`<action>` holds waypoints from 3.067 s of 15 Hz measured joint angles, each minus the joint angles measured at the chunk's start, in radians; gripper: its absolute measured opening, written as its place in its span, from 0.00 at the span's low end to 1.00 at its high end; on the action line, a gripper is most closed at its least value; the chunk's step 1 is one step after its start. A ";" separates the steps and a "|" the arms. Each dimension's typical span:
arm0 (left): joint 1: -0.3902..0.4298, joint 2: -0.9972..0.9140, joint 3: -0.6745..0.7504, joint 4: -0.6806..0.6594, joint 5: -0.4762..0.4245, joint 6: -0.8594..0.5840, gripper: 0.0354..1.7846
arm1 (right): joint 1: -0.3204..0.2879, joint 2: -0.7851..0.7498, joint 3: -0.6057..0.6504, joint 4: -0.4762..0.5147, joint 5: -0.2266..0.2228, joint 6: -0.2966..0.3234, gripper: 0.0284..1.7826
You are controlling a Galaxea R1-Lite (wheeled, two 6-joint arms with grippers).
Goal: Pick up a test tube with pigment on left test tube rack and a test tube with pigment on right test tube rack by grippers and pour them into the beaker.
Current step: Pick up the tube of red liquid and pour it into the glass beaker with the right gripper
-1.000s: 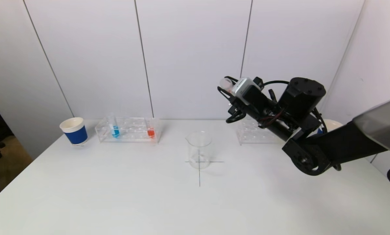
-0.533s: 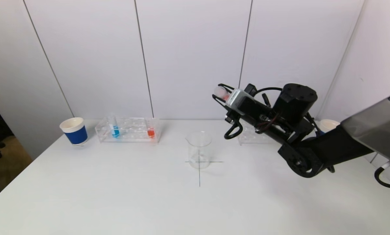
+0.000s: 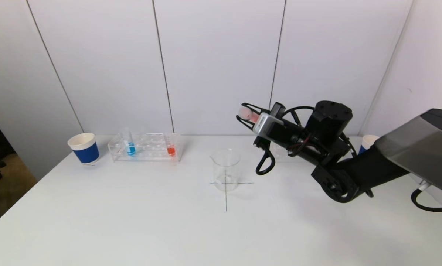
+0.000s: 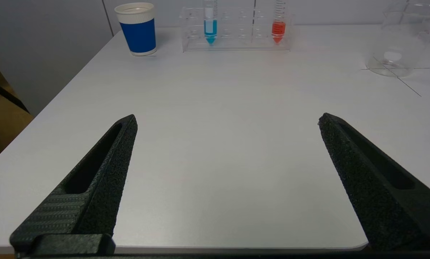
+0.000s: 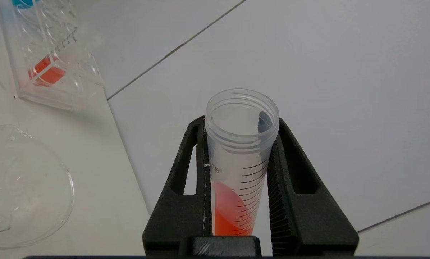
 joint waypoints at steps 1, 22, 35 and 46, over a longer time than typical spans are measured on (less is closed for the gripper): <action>0.000 0.000 0.000 0.000 0.000 0.000 0.99 | 0.001 0.004 0.000 -0.006 0.001 -0.001 0.27; 0.000 0.000 0.000 0.000 0.001 0.000 0.99 | -0.020 0.044 0.011 -0.008 0.057 -0.150 0.27; 0.000 0.000 0.000 0.000 0.000 0.000 0.99 | -0.013 0.082 0.003 0.006 0.028 -0.271 0.27; 0.000 0.000 0.000 0.000 0.000 0.000 0.99 | 0.035 0.083 0.011 0.009 -0.010 -0.316 0.27</action>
